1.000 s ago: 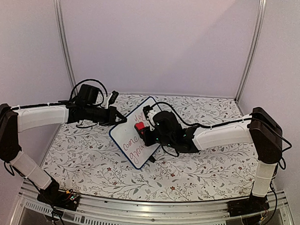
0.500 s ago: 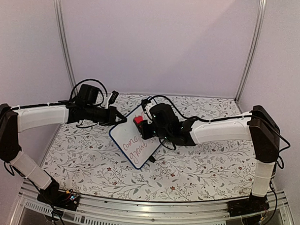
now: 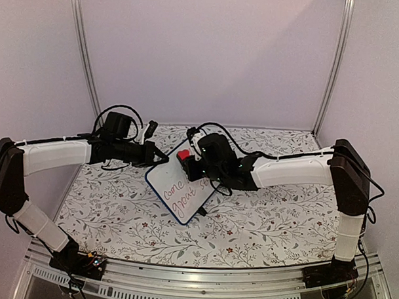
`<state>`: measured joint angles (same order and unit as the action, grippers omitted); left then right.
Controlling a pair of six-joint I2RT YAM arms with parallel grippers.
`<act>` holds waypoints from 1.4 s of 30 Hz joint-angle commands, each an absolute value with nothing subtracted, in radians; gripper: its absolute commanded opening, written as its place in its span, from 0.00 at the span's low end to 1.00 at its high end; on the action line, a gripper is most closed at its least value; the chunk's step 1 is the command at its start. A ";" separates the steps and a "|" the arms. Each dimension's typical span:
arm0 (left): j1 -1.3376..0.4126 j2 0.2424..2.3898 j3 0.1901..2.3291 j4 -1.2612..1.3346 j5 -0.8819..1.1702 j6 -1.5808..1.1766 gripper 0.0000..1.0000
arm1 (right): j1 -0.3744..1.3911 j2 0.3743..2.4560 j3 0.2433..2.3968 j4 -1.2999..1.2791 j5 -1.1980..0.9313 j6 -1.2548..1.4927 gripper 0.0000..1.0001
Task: Erase the whiteboard
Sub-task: Erase the whiteboard on the whiteboard stand.
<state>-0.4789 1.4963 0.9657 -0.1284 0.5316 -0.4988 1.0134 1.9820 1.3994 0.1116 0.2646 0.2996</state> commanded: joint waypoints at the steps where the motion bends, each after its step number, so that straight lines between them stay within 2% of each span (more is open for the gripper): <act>1: -0.500 1.452 0.969 -0.105 0.589 -0.489 0.00 | 1.002 2.004 1.399 0.094 0.282 0.299 0.24; 24: -0.501 1.455 0.968 -0.105 0.586 -0.491 0.00 | 1.002 1.944 1.232 0.136 0.272 0.345 0.23; 42: -0.501 1.456 0.970 -0.105 0.591 -0.489 0.00 | 1.002 1.998 1.387 0.102 0.268 0.302 0.23</act>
<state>-0.4789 1.4960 0.9657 -0.1287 0.5343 -0.4988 1.0069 1.9594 1.3376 0.1249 0.2749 0.3237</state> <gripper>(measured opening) 0.026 0.272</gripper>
